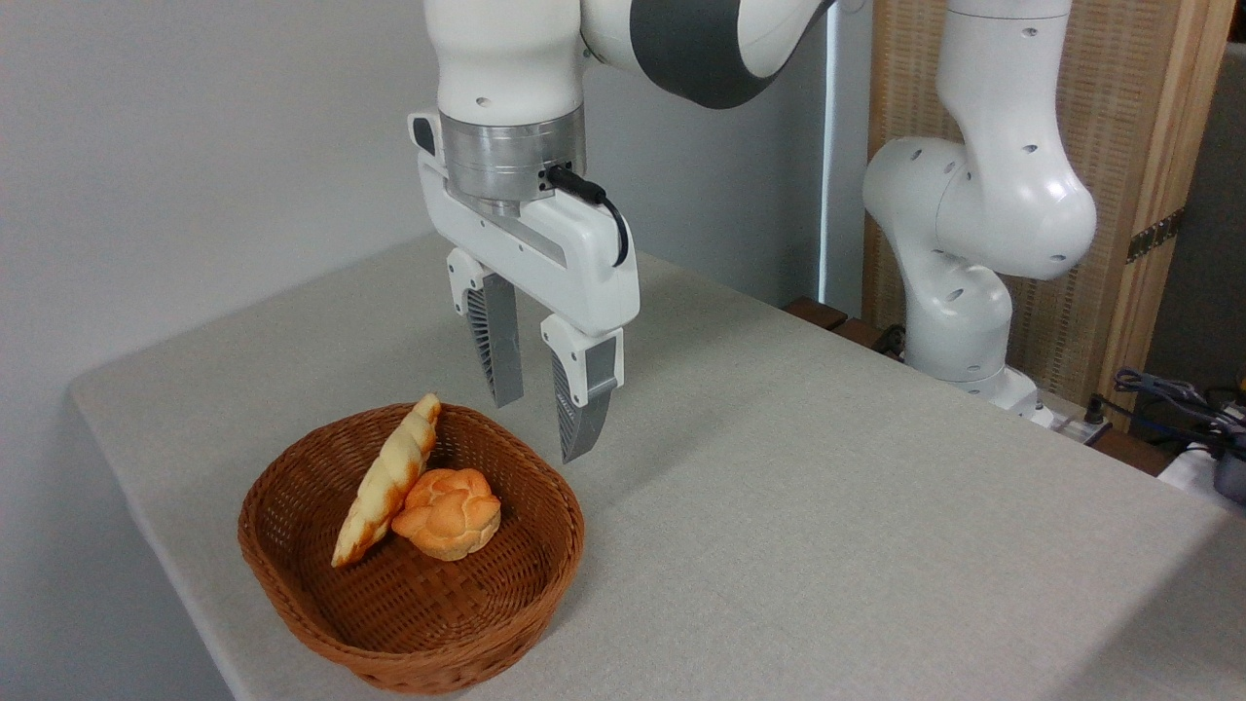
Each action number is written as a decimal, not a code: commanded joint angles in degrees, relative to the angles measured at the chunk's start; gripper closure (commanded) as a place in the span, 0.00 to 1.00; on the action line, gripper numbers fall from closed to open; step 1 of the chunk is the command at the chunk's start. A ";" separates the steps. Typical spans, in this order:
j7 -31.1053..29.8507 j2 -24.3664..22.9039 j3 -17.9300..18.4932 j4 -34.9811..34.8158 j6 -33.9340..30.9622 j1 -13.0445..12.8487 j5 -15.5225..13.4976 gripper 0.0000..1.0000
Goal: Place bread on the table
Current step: 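Move the open gripper down over the long golden roll in the basket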
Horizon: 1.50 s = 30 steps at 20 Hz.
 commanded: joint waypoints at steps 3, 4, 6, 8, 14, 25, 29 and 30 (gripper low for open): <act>5.04 -0.22 -0.13 3.27 -1.62 0.83 -0.14 0.00; 5.12 -0.13 -0.22 3.36 -1.53 0.83 -0.14 0.00; 4.78 -0.13 -0.39 3.36 -1.62 0.83 -0.14 0.00; 4.51 -0.13 -0.39 3.36 -1.79 0.83 -0.32 0.00; 4.34 0.04 -0.30 3.36 -2.67 0.83 -0.40 0.00; 3.19 0.22 -0.66 3.27 -1.97 0.74 -2.60 0.00; 3.10 0.66 -0.66 3.18 -0.74 0.57 -3.92 0.00; 2.93 0.83 -0.74 3.01 0.04 0.48 -4.18 0.00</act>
